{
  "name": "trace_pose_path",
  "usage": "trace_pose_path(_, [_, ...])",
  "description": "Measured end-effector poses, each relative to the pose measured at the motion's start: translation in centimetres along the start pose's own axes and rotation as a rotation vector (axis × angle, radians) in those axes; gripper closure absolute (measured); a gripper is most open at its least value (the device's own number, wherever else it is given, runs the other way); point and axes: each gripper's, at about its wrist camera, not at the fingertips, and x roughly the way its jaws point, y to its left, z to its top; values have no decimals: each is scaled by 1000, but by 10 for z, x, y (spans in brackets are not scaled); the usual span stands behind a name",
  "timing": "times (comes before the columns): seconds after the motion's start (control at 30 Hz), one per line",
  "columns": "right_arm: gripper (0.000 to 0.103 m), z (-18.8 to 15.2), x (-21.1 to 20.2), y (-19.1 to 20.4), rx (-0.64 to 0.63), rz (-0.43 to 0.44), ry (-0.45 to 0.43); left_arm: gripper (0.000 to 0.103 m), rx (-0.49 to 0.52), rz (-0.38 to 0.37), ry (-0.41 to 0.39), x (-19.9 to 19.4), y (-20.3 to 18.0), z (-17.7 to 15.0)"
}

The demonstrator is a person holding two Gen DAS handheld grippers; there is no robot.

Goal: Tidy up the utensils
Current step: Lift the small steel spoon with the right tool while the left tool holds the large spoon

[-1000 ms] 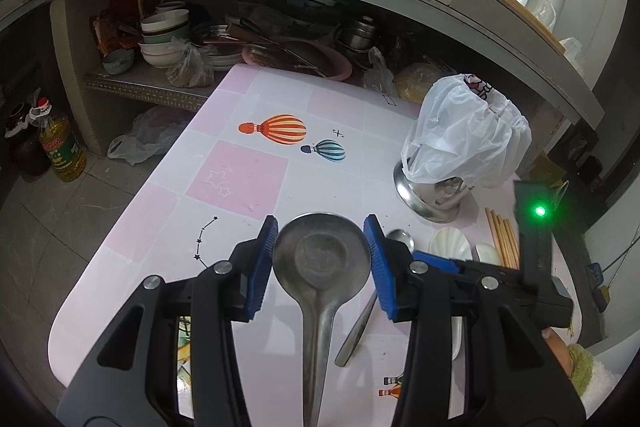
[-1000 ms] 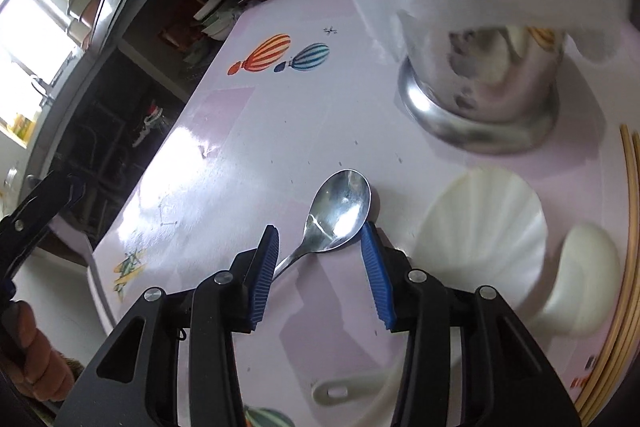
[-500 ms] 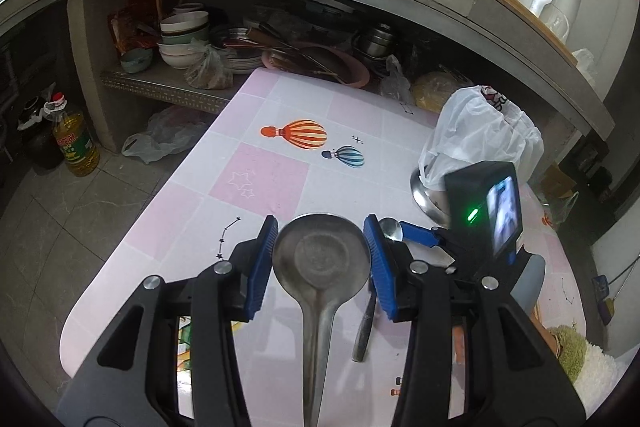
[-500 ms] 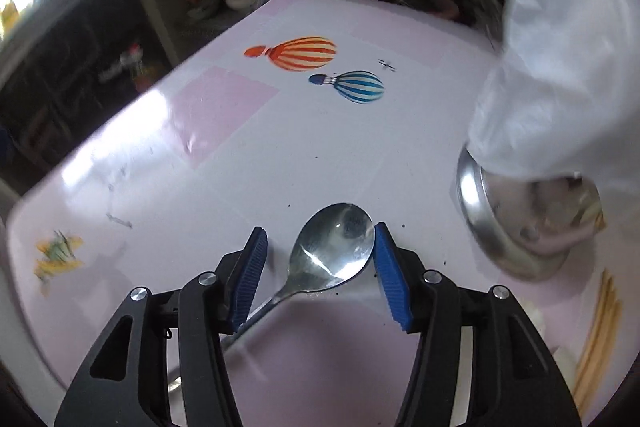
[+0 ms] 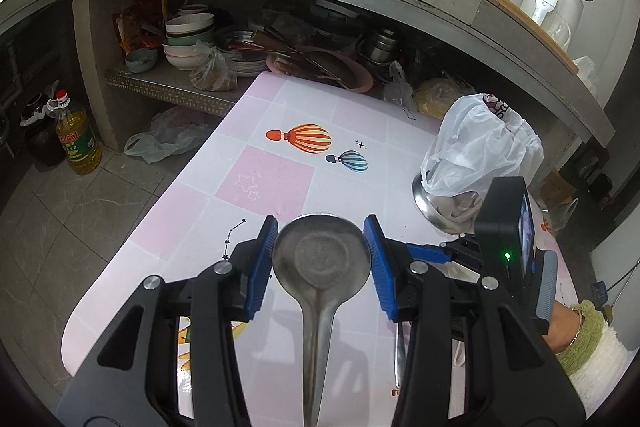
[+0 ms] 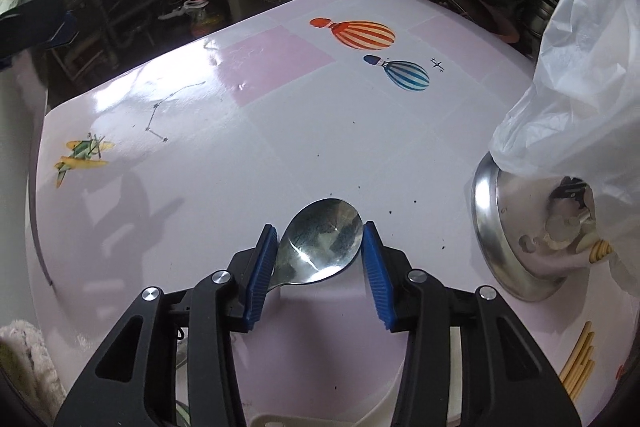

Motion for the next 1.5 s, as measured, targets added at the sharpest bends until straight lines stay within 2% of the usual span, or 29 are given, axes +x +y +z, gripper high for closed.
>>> trace_pose_path(0.33, [62,-9,-9,-2,85,17,-43,61,-2,0,-2,0,-1,0])
trace_pose_path(0.47, [63,-12,-24,-3,111,5,-98,61,-2,-1,-2,-1,-1,0])
trace_pose_path(0.77, [64,-18,-79,-3,123,-131,-273,61,-1,-2,-4,0,-1,1])
trace_pose_path(1.1, [65,-37,-123,-8,164,-229,-385,61,11,-7,-17,-3,-11,3])
trace_pose_path(1.5, [66,-63,-156,-7,216,-243,-487,61,32,-9,-22,-5,-18,1])
